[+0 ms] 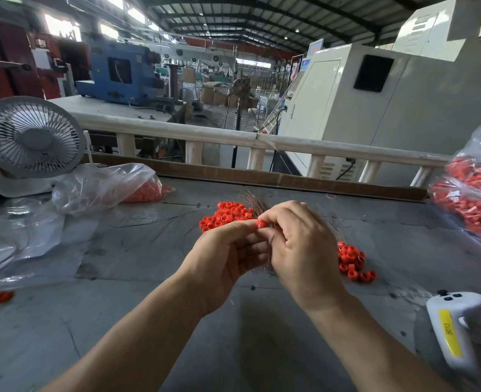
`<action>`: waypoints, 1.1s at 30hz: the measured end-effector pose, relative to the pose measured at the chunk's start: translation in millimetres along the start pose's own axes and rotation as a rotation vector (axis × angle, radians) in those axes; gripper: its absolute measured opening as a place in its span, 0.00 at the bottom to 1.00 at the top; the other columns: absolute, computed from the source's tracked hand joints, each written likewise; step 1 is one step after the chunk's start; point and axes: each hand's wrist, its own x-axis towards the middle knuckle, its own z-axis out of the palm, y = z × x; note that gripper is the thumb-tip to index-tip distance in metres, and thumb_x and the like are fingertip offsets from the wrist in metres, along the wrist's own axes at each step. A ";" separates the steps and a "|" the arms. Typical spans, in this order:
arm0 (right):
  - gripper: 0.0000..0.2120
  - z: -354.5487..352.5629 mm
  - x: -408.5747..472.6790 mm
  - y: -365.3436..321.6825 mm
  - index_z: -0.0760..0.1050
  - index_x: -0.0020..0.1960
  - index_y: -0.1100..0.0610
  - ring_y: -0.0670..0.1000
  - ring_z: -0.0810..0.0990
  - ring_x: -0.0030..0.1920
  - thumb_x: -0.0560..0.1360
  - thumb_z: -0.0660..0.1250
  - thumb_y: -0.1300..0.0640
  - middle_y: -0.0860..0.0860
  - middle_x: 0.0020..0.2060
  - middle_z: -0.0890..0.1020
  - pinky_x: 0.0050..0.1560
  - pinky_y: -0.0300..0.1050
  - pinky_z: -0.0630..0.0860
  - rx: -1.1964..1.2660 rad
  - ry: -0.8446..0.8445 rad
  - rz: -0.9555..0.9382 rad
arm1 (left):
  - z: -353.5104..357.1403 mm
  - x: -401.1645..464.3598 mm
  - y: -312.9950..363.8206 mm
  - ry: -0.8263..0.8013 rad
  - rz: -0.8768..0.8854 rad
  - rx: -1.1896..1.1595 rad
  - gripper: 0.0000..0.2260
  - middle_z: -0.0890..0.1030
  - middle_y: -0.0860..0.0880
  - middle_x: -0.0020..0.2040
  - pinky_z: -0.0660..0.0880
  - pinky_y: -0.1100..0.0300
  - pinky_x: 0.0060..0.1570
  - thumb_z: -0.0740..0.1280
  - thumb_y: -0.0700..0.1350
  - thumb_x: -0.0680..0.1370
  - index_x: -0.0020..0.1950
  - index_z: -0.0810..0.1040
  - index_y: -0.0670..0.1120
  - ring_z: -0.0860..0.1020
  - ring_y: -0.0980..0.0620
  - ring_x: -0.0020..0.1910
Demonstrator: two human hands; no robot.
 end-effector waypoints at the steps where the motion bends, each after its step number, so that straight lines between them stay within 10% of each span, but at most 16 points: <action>1: 0.05 0.0 0.0 0.1 0.82 0.45 0.57 0.53 0.80 0.45 0.72 0.76 0.65 0.48 0.43 0.82 0.47 0.50 0.78 -0.002 0.011 -0.008 | 0.0 0.1 0.0 -0.003 0.000 0.001 0.09 0.80 0.40 0.46 0.81 0.54 0.50 0.65 0.42 0.81 0.54 0.81 0.38 0.81 0.47 0.43; 33: 0.08 -3.6 0.0 -1.2 0.84 0.56 0.56 0.52 0.83 0.52 0.77 0.74 0.62 0.49 0.50 0.84 0.52 0.50 0.81 0.090 -0.122 0.045 | -4.4 2.2 0.2 0.040 0.096 0.134 0.12 0.82 0.42 0.48 0.75 0.49 0.53 0.64 0.38 0.81 0.60 0.82 0.37 0.79 0.47 0.46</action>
